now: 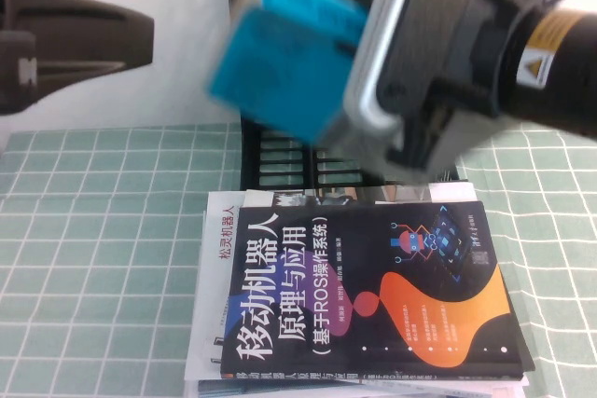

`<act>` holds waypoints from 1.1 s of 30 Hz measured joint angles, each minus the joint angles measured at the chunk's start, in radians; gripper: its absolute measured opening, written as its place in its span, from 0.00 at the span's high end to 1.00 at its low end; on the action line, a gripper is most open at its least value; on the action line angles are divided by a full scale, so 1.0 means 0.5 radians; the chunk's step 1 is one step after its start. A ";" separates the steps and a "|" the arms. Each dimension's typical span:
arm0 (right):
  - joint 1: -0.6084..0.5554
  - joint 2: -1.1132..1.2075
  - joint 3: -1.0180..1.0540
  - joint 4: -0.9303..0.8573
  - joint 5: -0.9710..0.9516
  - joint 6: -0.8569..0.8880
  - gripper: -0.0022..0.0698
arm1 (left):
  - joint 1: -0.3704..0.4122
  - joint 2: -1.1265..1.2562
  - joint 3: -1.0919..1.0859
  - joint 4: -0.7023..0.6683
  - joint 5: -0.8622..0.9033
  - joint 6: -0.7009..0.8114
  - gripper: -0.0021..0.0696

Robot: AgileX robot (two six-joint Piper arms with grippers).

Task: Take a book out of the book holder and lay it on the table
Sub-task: Place the picked book on the book

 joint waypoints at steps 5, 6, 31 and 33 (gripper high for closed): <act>0.023 0.004 0.004 -0.008 0.501 -0.038 0.69 | 0.000 0.000 0.000 0.000 0.085 -0.004 0.97; 0.037 0.004 0.004 -0.017 0.567 -0.058 0.69 | 0.000 0.000 0.000 0.000 0.093 -0.004 0.97; 0.430 0.453 -0.042 0.208 1.133 0.041 0.69 | 0.000 0.000 0.000 0.039 0.261 -0.009 0.97; 0.430 0.458 -0.047 0.254 1.133 0.052 0.68 | 0.000 0.000 0.000 0.039 0.268 -0.009 0.97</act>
